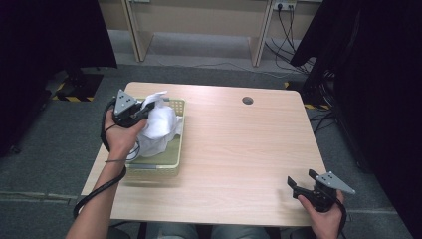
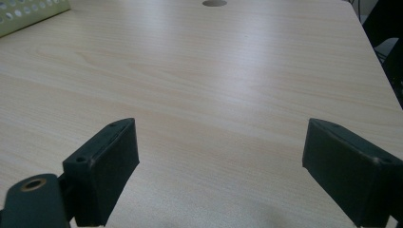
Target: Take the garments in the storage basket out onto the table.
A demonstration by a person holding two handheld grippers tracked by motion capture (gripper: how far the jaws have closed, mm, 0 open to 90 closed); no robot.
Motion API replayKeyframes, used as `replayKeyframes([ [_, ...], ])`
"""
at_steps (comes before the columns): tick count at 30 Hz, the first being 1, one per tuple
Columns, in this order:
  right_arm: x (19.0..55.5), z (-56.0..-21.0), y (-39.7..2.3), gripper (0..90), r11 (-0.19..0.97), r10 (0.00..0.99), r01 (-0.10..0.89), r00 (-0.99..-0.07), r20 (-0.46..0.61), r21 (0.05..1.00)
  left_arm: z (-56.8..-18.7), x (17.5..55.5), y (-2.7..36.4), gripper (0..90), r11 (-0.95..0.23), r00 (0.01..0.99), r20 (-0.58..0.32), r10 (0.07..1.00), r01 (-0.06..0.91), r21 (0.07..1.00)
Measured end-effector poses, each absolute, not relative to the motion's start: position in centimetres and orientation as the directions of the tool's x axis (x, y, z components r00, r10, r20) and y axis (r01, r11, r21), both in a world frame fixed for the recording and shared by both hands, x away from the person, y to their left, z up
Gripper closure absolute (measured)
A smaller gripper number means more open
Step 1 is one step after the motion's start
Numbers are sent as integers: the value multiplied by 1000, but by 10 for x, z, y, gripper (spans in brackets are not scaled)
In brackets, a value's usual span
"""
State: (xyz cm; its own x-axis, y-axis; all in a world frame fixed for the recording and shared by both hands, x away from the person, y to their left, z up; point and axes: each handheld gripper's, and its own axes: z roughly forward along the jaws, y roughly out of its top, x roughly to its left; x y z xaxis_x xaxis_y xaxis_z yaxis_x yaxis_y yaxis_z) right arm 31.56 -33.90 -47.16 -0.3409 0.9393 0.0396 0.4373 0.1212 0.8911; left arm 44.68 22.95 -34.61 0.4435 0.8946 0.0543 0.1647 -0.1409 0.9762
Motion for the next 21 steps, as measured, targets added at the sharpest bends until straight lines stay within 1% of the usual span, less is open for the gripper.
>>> replayKeyframes([
  [8,316,-472,-339,121,120,940,438,-340,41,891,-330,446,234,826,-76,424,32,905,89,993],
  [21,316,-472,-339,121,117,940,438,-339,43,892,-317,447,227,828,-32,425,17,905,29,999],
])
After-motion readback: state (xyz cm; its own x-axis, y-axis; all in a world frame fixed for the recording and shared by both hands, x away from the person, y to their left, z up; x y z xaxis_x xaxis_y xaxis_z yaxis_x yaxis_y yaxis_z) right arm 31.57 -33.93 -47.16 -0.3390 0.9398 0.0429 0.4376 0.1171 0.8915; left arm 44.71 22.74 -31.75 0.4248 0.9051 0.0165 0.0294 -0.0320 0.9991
